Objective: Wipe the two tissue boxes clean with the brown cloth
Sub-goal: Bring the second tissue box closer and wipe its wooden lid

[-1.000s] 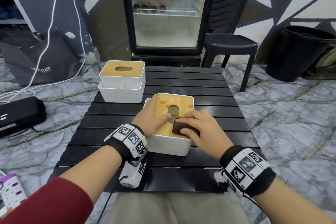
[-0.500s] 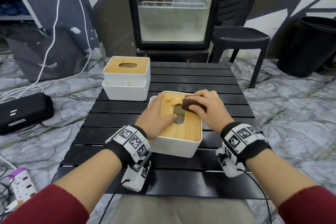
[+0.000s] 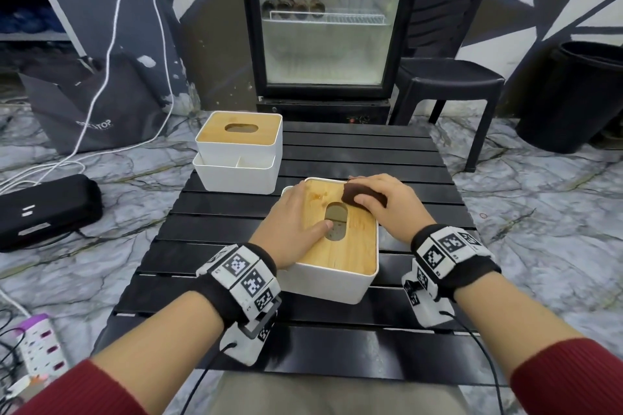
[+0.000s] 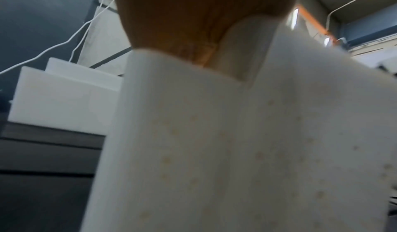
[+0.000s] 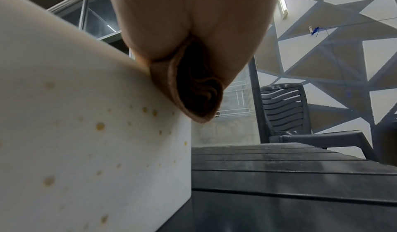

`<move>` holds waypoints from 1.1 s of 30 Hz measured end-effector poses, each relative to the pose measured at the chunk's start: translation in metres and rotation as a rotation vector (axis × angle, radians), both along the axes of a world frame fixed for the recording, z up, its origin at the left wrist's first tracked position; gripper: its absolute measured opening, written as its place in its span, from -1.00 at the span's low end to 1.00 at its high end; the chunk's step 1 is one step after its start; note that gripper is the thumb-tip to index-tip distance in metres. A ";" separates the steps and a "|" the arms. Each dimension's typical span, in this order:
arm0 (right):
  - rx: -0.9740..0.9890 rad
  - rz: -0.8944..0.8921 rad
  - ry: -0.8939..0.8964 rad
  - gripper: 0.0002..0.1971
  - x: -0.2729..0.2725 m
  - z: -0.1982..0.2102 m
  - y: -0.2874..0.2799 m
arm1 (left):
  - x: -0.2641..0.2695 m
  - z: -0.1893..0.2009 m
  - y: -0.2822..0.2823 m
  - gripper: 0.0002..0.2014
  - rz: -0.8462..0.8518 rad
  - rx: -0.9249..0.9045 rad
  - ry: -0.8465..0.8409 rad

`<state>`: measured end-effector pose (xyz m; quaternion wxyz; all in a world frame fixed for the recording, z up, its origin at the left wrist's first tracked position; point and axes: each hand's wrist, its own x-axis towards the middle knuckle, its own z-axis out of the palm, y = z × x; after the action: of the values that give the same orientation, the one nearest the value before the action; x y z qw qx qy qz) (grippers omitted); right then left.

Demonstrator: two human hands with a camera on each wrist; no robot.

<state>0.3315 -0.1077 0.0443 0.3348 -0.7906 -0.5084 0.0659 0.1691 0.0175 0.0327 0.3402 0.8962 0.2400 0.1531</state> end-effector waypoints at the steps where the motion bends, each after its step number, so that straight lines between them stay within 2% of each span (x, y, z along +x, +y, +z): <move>1: 0.000 -0.017 0.000 -0.68 -0.001 0.000 -0.001 | -0.002 0.002 -0.003 -0.34 0.022 0.047 0.022; 5: -0.004 -0.164 -0.028 -0.63 -0.013 -0.005 -0.004 | -0.015 0.000 -0.022 -0.22 0.134 0.124 0.178; 9: -0.044 -0.249 -0.140 -0.61 -0.031 -0.006 -0.012 | -0.016 -0.004 -0.029 -0.19 0.195 0.052 0.182; 13: -0.112 -0.193 -0.192 -0.63 -0.044 0.002 -0.030 | -0.017 -0.001 -0.004 -0.21 0.137 0.106 0.163; 16: -0.189 -0.103 -0.195 -0.60 -0.051 0.013 -0.043 | -0.019 0.007 0.021 -0.21 0.083 0.168 0.231; 19: -0.204 0.001 -0.121 -0.64 -0.050 0.025 -0.051 | -0.019 0.012 0.032 -0.16 0.134 0.088 0.264; 22: -0.133 0.048 -0.057 -0.70 -0.046 0.029 -0.054 | -0.017 0.010 0.026 -0.15 0.184 -0.057 0.217; 25: -0.119 0.105 -0.084 -0.71 -0.049 0.023 -0.053 | -0.013 0.002 0.016 -0.14 0.247 -0.194 0.155; 29: -0.104 0.134 -0.170 -0.71 -0.057 0.014 -0.053 | -0.006 0.000 0.015 -0.19 0.278 -0.170 0.119; 33: -0.041 0.184 -0.160 -0.73 -0.061 0.005 -0.055 | -0.005 0.003 0.021 -0.25 0.162 -0.127 0.183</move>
<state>0.2704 -0.1631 0.0493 0.2695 -0.7502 -0.6023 0.0434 0.1645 0.0389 0.0361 0.3595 0.8607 0.3510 0.0821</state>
